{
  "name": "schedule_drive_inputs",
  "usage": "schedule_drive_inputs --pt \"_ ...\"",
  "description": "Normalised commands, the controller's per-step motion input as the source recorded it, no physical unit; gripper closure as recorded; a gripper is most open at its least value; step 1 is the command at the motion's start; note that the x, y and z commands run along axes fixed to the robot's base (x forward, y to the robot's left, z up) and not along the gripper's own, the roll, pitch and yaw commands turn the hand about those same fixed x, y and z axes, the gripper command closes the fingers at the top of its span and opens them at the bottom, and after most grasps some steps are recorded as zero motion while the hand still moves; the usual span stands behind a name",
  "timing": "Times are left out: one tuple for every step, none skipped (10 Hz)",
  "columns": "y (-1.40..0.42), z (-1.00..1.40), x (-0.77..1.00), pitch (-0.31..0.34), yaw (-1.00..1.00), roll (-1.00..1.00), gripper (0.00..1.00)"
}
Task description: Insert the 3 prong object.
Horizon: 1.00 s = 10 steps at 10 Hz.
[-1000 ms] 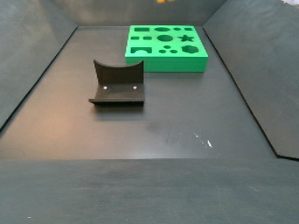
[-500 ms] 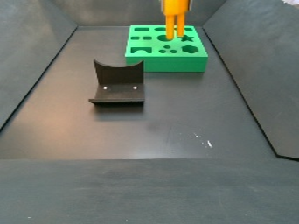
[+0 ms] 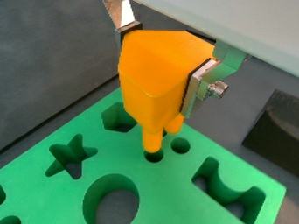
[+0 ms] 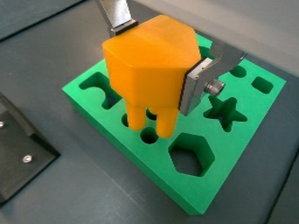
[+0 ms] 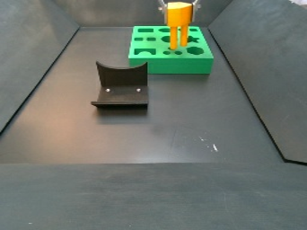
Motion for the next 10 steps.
schedule_drive_inputs --pt "-0.03 -0.24 0.09 0.077 -0.25 0.17 1.00" --pt "0.00 -0.23 0.21 0.159 -0.15 0.24 1.00" --pt "0.00 -0.30 0.28 0.161 -0.10 0.23 1.00" --pt "-0.02 -0.32 0.22 0.083 -0.21 0.08 1.00" --pt "-0.02 -0.36 0.18 0.066 -0.29 0.03 1.00" --pt "-0.02 -0.34 0.11 0.070 -0.43 0.04 1.00" --pt "0.00 -0.31 0.00 0.060 -0.81 0.05 1.00" --pt "0.00 -0.32 -0.03 0.050 -1.00 0.04 1.00" --pt "0.00 -0.33 -0.01 0.027 -1.00 0.03 1.00" --pt "0.00 -0.37 0.00 0.003 -1.00 0.00 1.00"
